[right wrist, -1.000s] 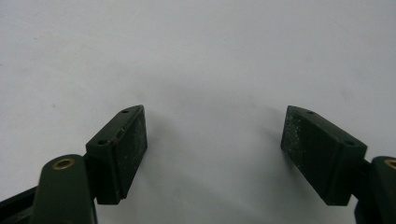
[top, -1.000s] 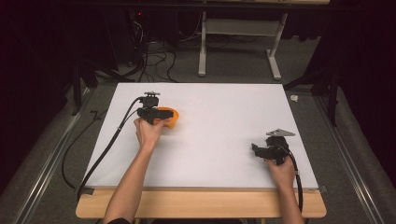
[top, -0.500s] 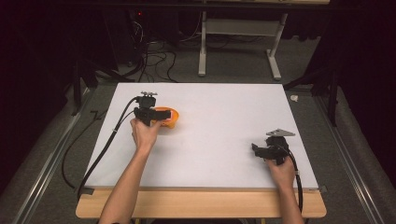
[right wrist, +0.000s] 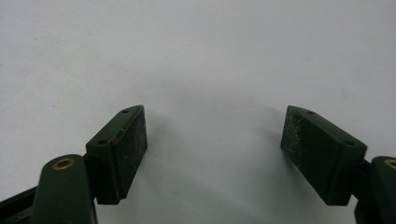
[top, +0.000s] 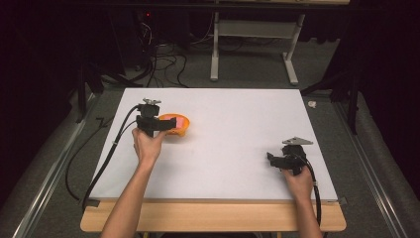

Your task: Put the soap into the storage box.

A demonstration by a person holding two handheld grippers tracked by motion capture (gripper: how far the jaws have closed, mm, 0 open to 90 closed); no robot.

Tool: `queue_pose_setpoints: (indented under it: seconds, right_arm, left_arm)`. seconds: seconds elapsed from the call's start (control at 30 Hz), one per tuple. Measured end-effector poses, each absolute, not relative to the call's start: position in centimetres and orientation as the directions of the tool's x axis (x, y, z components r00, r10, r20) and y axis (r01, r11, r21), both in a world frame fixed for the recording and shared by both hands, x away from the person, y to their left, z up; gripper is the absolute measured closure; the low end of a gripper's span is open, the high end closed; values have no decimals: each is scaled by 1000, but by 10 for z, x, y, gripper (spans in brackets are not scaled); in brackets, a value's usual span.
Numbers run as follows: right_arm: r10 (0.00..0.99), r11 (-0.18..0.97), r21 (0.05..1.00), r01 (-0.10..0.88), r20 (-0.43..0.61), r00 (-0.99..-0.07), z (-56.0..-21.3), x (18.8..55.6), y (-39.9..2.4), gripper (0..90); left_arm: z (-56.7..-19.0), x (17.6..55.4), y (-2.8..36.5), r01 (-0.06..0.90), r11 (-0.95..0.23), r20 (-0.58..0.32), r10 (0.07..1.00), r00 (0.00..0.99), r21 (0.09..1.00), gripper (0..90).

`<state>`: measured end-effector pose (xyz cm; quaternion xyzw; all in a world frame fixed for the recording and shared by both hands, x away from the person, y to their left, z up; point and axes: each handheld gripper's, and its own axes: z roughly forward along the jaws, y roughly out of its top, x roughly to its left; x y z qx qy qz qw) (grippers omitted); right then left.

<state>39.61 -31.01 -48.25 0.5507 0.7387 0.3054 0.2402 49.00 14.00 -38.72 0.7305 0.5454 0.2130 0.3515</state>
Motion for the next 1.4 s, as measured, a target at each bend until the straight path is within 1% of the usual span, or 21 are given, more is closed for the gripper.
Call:
queue_pose_setpoints:
  seconds: [0.97,1.4]
  right_arm:
    - [960,209,716,666,-21,-279,-483,396,-310,231]
    - [960,209,716,666,-21,-279,-483,396,-310,231]
  left_arm:
    - [-383,444,169,598,-132,-90,941,327,791,151]
    - [-391,423,176,587,-151,-64,942,329,795,152]
